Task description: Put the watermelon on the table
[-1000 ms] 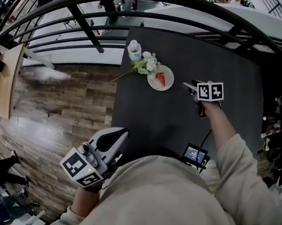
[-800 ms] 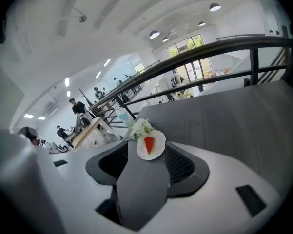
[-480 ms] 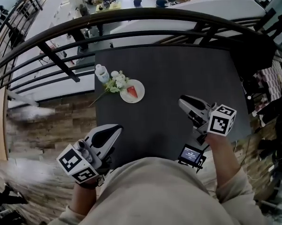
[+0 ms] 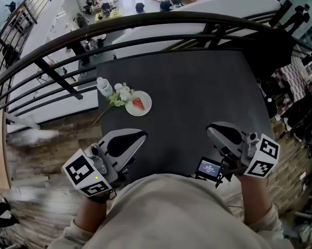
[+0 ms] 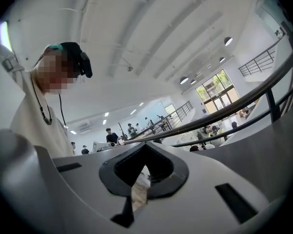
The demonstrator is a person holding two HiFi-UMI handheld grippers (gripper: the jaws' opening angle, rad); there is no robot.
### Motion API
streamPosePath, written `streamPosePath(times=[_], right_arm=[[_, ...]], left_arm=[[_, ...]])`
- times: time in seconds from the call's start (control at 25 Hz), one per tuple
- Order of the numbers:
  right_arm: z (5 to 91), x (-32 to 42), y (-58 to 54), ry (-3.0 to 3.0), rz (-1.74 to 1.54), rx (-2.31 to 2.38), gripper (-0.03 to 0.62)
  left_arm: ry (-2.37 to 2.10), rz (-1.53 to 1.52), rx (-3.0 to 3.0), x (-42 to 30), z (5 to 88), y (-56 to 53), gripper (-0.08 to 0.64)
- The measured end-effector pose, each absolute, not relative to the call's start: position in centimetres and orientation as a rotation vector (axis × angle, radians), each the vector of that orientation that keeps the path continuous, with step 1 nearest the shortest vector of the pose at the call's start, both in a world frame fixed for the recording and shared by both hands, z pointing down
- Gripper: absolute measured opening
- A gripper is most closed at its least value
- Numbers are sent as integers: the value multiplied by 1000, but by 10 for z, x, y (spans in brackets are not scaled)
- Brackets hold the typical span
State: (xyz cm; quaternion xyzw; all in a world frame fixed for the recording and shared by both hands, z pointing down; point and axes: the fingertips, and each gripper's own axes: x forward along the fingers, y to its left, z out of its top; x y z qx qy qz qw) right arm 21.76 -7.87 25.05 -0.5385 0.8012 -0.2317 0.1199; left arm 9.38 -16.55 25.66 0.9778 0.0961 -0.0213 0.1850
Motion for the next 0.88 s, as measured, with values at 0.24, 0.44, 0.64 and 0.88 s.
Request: streamPosePath(times=[0.24,0.44,0.64,0.88], right_arm=[[247,207,-72,2383,-656,-1577,14],[251,204,-72,2394,-682,-1578,14],[248,201,-79,2416,-672,-1572,14],[244,197,-83,2420,-632,-1553,14]], left_arm=[[318,-25,2768,93,260,-154,5],[308,-21,2760,88,264,-151,5],[290,-15,2761,84,264,-156,5],[271,-11,2771,78,266,-159,5]])
